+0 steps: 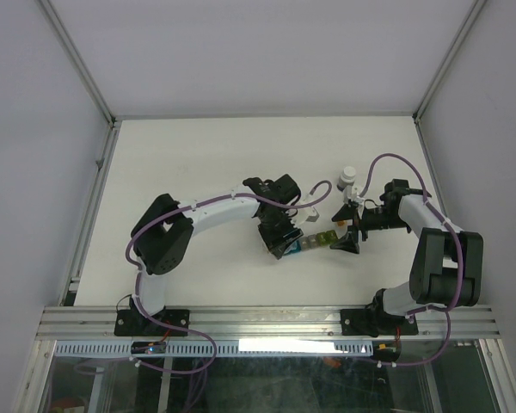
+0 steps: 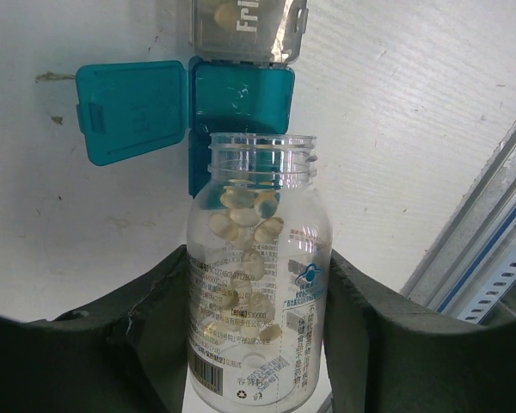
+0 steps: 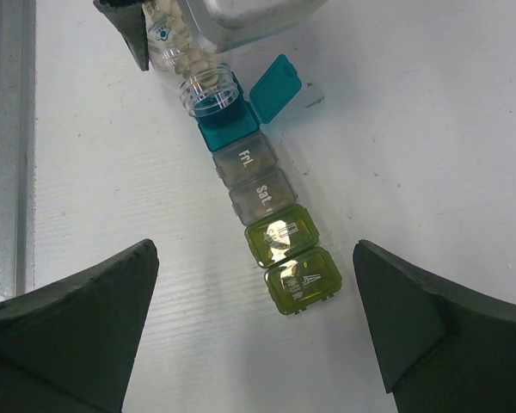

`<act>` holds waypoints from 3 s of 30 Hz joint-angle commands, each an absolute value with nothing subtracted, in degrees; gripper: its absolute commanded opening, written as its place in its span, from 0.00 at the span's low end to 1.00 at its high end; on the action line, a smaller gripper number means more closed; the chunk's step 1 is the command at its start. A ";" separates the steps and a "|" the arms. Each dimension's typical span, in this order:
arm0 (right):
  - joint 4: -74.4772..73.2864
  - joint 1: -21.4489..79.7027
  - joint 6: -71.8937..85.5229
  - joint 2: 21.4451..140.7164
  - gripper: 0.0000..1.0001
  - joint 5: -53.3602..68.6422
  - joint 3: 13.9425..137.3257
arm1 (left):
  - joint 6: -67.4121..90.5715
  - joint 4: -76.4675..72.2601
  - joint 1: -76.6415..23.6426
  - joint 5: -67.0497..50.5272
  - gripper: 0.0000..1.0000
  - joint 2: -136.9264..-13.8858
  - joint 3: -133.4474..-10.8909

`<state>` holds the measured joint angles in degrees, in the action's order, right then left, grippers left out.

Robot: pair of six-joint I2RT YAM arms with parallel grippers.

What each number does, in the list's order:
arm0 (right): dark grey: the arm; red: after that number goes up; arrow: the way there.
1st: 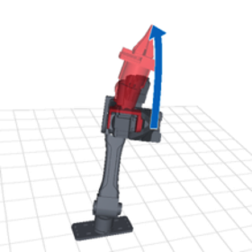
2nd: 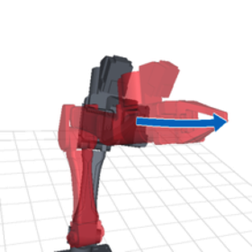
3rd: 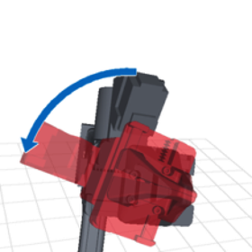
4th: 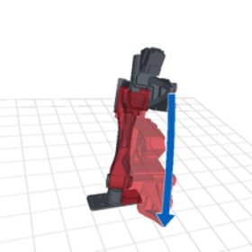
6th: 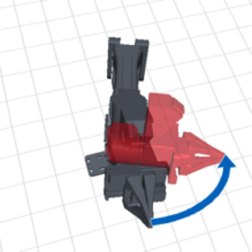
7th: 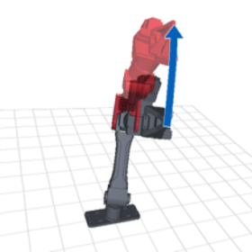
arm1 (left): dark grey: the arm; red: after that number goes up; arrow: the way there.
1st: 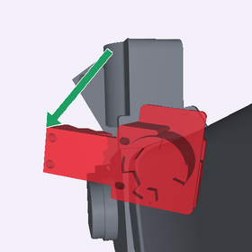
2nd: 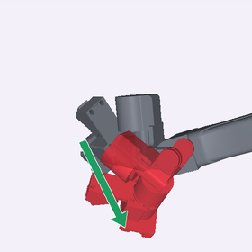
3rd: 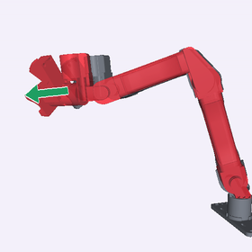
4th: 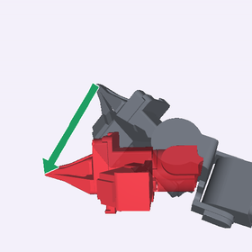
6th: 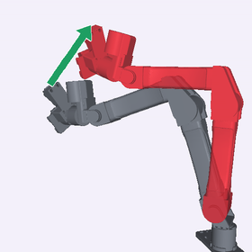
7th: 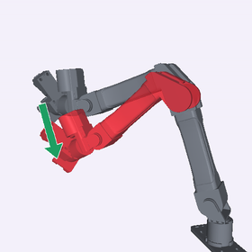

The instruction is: Sort the pills into containers

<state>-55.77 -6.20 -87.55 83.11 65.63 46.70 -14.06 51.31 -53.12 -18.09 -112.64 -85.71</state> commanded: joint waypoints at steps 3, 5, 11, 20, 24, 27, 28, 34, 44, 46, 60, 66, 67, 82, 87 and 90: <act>-57.18 -6.59 -89.43 83.35 0.99 68.21 49.00 | -13.14 52.03 -52.65 -17.98 0.00 -112.57 -88.73; -57.26 -6.68 -89.52 83.38 0.99 68.25 49.04 | -12.75 52.45 -52.65 -17.80 0.00 -112.77 -89.35; -57.45 -6.70 -89.77 83.41 0.99 68.32 49.02 | -11.19 55.55 -52.65 -16.23 0.00 -114.19 -92.04; -58.04 -6.65 -90.41 83.72 0.99 68.40 49.21 | -10.53 57.39 -52.65 -16.69 0.00 -115.61 -93.70; -58.23 -6.69 -90.69 83.76 0.99 68.46 49.21 | -10.53 57.76 -52.60 -17.05 0.00 -115.86 -94.43; -58.31 -6.75 -90.79 83.60 0.99 68.26 49.20 | -10.21 59.63 -52.65 -18.18 0.00 -116.87 -96.22; -58.25 -6.70 -90.80 83.52 0.99 68.25 49.14 | -10.32 59.31 -52.58 -18.04 0.00 -116.78 -95.90; -58.30 -6.76 -90.92 83.47 0.99 68.34 49.09 | -10.45 60.90 -52.34 -17.81 0.00 -117.81 -96.65; -58.61 -6.76 -91.40 83.51 0.99 68.47 49.02 | -9.84 61.59 -52.51 -16.11 0.00 -118.09 -98.20; -58.54 -6.68 -91.41 83.58 0.99 68.53 49.05 | -9.74 61.70 -52.93 -15.43 0.00 -118.36 -98.18; -59.09 -6.72 -92.02 83.69 0.99 68.49 49.13 | -9.99 64.15 -53.63 -14.87 0.00 -119.82 -101.27; -59.42 -6.75 -92.33 83.81 0.99 68.57 49.13 | -9.50 63.93 -53.72 -13.41 0.00 -120.04 -101.11; -59.62 -6.77 -92.41 83.79 0.99 68.51 49.14 | -9.14 64.94 -53.70 -13.33 0.00 -120.75 -102.13; -60.04 -6.72 -92.87 83.87 0.99 68.64 49.32 | -9.73 65.40 -53.47 -13.51 0.00 -120.24 -101.79; -60.15 -6.77 -92.97 84.04 0.99 68.70 49.34 | -9.87 65.16 -53.76 -13.67 0.00 -119.99 -102.40; -60.12 -6.76 -93.08 84.12 1.00 68.66 49.33 | -10.02 63.95 -54.71 -14.56 0.00 -119.29 -101.36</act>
<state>-59.29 -6.31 -91.68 84.01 66.00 47.31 -10.09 64.99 -53.82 -13.58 -120.81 -100.25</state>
